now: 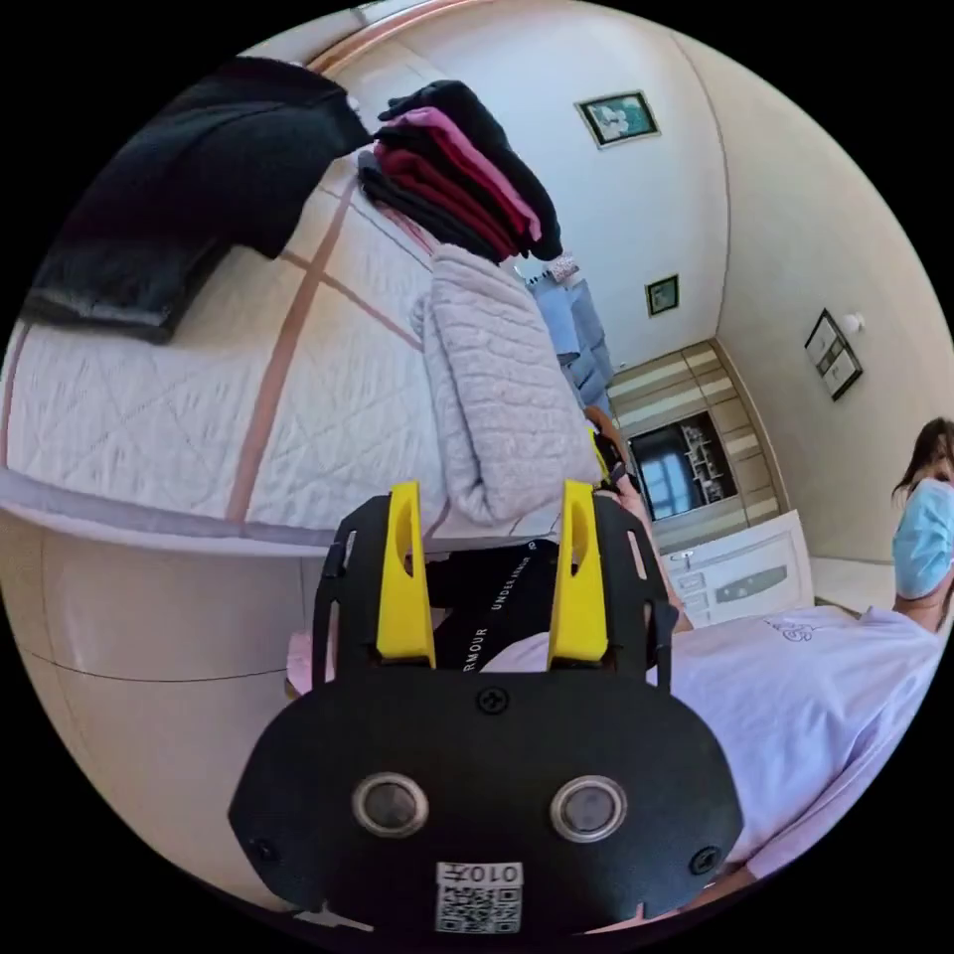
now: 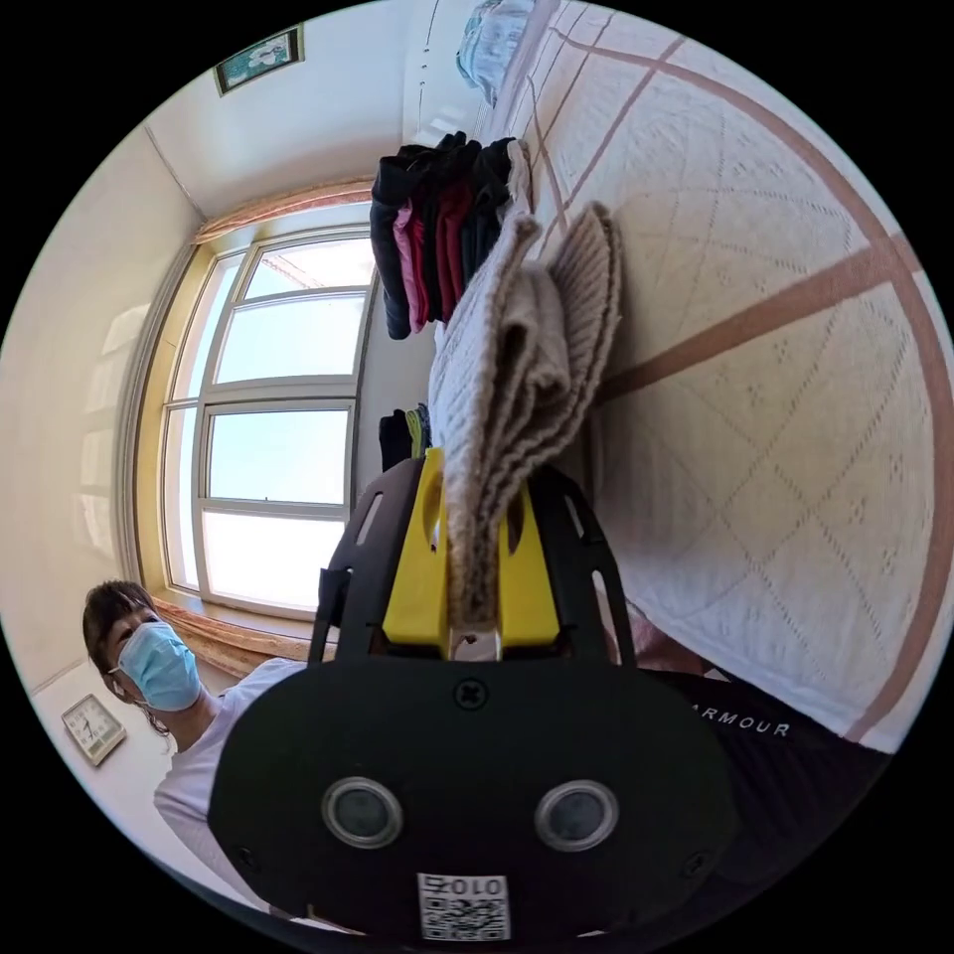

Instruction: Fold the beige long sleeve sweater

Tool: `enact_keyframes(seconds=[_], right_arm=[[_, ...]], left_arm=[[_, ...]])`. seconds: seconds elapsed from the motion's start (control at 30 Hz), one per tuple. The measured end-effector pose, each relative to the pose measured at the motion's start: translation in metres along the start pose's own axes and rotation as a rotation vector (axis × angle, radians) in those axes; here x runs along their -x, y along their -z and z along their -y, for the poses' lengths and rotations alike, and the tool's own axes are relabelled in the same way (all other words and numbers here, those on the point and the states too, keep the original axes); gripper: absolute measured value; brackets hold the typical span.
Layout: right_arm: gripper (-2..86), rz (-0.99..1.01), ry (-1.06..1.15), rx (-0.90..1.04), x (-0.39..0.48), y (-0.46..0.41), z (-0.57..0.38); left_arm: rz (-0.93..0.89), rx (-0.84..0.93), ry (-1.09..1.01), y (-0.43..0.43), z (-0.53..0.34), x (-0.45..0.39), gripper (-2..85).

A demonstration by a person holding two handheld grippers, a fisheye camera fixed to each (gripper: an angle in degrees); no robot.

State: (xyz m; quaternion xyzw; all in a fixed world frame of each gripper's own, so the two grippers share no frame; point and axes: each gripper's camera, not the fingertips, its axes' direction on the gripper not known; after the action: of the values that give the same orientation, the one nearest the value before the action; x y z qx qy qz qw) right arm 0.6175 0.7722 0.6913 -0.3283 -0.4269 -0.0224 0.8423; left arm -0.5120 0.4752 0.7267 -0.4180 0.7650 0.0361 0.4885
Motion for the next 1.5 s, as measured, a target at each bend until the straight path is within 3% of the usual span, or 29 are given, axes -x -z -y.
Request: enact_keyframes(seconds=[0.2,0.53,0.67,0.8,1.07,1.17,1.3,1.5], right_arm=[[8.3,0.035,-0.034,-0.031,-0.008,-0.003,-0.009],[8.5,0.007,-0.040,-0.072,-0.011,0.015,-0.045],[10.2,-0.171,0.000,-0.057,-0.017,0.022,-0.057],[10.3,-0.070,0.012,-0.038,-0.040,0.024,-0.060],[6.3,-0.121,0.074,-0.023,-0.042,0.024,-0.074],[6.9,-0.163,0.142,-0.034,-0.015,0.031,-0.085],[7.4,-0.198,0.290,-0.100,0.051,0.063,-0.112],[7.5,-0.210,0.409,-0.358,0.121,0.152,-0.218]], left_arm=[[-0.261,0.028,0.175,-0.052,0.008,0.044,18.7],[-0.473,-0.056,0.124,-0.107,0.055,0.026,16.4],[-0.454,-0.003,0.103,-0.127,0.065,0.010,13.3],[-0.361,-0.001,0.060,-0.137,0.072,-0.013,11.6],[-0.300,0.031,0.025,-0.169,0.093,-0.053,10.8],[-0.234,0.050,-0.059,-0.179,0.107,-0.088,10.4],[-0.160,0.118,-0.337,-0.192,0.155,-0.179,10.3],[-0.415,0.317,-0.527,-0.272,0.222,-0.291,10.2]])
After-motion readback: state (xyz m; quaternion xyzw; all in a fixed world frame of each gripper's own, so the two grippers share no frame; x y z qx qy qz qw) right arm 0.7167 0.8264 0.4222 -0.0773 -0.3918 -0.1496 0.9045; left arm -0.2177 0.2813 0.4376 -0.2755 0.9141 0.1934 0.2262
